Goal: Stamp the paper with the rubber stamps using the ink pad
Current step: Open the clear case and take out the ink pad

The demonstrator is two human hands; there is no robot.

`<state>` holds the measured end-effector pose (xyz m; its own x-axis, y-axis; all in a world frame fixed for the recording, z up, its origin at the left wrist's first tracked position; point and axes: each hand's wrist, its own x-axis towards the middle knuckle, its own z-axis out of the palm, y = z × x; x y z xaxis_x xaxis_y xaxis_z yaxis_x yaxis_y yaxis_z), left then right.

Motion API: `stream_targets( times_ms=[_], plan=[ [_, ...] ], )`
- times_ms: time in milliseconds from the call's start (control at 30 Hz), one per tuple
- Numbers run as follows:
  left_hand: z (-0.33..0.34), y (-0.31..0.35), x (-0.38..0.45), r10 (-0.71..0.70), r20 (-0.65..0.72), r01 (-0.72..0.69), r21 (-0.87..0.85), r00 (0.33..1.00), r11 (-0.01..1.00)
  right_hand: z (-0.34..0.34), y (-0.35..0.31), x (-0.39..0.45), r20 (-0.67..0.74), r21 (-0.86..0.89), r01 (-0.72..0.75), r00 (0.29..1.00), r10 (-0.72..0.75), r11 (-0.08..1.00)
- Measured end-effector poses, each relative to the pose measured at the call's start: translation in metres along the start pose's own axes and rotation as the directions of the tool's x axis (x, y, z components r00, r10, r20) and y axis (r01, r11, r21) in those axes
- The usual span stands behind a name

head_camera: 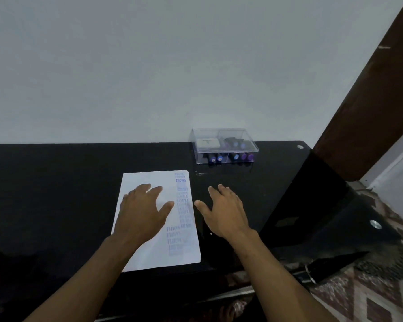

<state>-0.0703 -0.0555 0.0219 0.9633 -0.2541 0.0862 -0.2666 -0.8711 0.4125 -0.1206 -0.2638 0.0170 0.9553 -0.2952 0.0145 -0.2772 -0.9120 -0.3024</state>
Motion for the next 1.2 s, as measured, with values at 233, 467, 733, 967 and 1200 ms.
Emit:
stream_targets(
  times_ms=[233, 467, 733, 967, 1200],
  plan=[
    [0.015, 0.048, 0.063, 0.034, 0.017, -0.031, -0.153, 0.999, 0.988, -0.032, 0.052, 0.048, -0.054, 0.122, -0.08, 0.995, 0.088, 0.989],
    [0.04, 0.092, 0.129, 0.081, -0.02, -0.083, -0.358, 0.996, 0.93, -0.045, 0.1, 0.117, -0.087, 0.327, -0.113, 0.985, 0.149, 0.938],
    [0.081, 0.114, 0.205, 0.013, -0.101, -0.064, -0.524, 0.995, 0.85, -0.041, 0.135, 0.192, -0.112, 0.482, -0.142, 0.969, 0.222, 0.864],
    [0.109, 0.118, 0.222, -0.048, -0.072, -0.003, -0.585, 0.996, 0.811, -0.032, 0.145, 0.219, -0.109, 0.519, -0.101, 0.977, 0.183, 0.849],
    [0.113, 0.12, 0.224, -0.107, -0.073, 0.033, -0.655, 0.992, 0.755, -0.034, 0.147, 0.222, -0.148, 0.553, -0.104, 0.964, 0.22, 0.826]
  ],
)
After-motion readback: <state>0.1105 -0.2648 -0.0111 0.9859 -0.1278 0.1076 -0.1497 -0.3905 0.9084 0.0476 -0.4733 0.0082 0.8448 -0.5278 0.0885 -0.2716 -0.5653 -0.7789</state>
